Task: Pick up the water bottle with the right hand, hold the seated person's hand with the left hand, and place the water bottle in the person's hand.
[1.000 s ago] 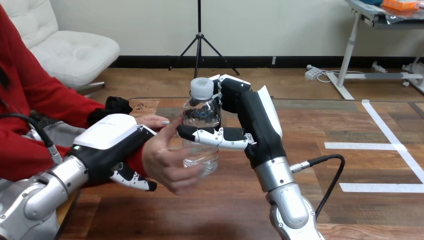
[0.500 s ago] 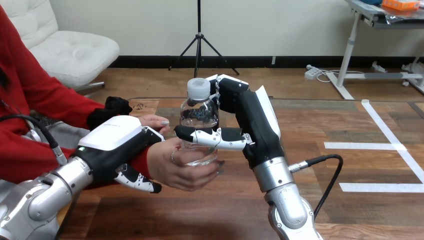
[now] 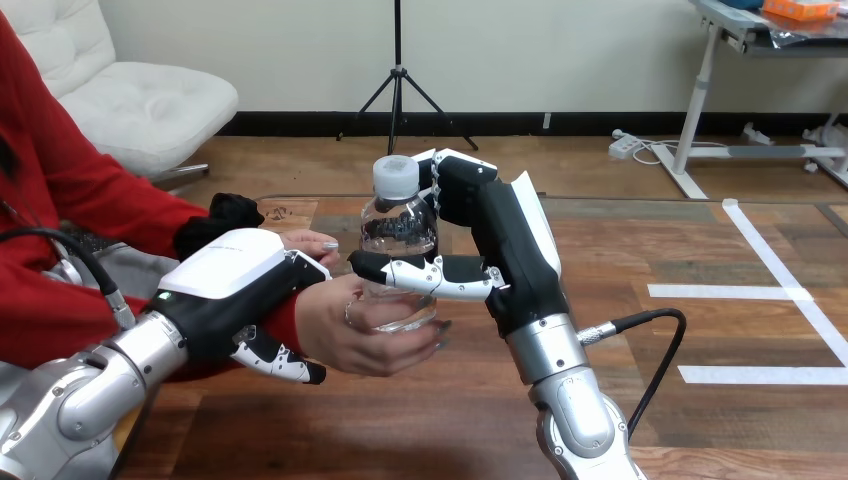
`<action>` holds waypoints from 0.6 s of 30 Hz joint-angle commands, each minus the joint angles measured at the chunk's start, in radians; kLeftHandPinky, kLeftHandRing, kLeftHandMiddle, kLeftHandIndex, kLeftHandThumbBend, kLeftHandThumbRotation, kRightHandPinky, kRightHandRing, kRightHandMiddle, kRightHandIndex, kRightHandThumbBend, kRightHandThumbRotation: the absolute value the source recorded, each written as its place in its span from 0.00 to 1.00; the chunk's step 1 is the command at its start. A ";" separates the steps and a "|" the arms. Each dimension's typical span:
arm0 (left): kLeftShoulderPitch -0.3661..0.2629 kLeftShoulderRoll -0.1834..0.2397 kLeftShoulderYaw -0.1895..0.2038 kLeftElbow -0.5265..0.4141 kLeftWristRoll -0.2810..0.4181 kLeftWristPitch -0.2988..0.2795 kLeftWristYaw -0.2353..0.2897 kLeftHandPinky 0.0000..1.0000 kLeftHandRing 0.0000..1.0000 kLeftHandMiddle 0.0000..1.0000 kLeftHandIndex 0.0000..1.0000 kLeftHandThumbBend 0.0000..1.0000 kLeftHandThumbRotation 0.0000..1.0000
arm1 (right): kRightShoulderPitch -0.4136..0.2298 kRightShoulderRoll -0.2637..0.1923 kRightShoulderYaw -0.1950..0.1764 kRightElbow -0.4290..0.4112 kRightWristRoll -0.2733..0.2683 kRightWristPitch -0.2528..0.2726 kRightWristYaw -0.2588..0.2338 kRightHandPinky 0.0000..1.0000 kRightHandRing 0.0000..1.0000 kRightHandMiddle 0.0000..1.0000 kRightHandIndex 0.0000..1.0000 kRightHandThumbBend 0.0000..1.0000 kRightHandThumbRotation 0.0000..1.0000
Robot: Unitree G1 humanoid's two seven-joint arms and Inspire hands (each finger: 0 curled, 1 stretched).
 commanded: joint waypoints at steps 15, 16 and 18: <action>-0.023 -0.038 0.019 -0.039 -0.020 0.002 0.000 0.26 0.33 0.40 0.42 0.73 0.00 | -0.065 0.020 -0.005 -0.052 0.014 -0.016 -0.009 0.32 0.38 0.53 0.53 0.83 0.00; -0.023 -0.038 0.019 -0.037 -0.019 0.000 0.002 0.26 0.33 0.40 0.42 0.73 0.00 | -0.064 0.019 -0.005 -0.053 0.014 -0.014 -0.008 0.32 0.38 0.53 0.53 0.83 0.00; -0.022 -0.038 0.020 -0.042 -0.027 0.007 -0.010 0.26 0.33 0.40 0.42 0.73 0.00 | -0.060 0.014 -0.005 -0.057 0.003 -0.011 -0.016 0.32 0.38 0.53 0.53 0.83 0.00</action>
